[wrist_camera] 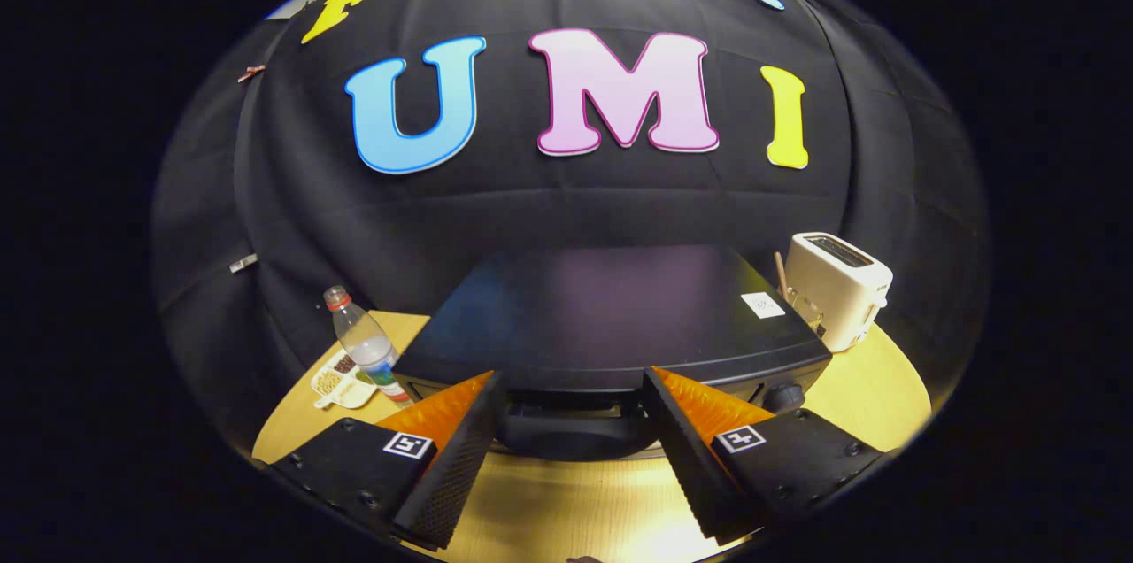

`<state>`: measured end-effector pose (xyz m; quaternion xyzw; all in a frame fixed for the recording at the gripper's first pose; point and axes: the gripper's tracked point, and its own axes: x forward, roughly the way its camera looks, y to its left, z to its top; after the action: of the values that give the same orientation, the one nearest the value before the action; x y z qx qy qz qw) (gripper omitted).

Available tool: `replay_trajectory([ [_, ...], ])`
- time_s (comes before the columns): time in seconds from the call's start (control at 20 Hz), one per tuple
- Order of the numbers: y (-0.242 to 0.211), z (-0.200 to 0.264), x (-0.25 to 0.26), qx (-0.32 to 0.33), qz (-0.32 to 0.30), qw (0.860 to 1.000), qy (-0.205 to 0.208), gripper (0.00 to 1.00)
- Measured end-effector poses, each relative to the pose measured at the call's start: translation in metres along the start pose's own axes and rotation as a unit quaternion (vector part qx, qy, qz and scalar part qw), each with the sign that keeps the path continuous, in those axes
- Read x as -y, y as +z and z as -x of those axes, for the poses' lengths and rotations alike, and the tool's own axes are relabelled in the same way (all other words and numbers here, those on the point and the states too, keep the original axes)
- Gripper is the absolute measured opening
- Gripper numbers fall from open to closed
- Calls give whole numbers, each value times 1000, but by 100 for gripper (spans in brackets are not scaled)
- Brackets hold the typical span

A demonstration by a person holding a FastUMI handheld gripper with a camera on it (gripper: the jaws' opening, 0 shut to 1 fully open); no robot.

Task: Open the toaster oven, put the food inside, and close the toaster oven door.

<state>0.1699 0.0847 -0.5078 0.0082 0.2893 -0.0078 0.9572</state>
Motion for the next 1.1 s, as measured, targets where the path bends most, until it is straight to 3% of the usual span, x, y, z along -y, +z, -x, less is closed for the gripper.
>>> replay_trajectory([
  [0.25,-4,3,2,13,22,1000,-15,98],
  [1.1,-68,67,3,-81,22,996,6,99],
])
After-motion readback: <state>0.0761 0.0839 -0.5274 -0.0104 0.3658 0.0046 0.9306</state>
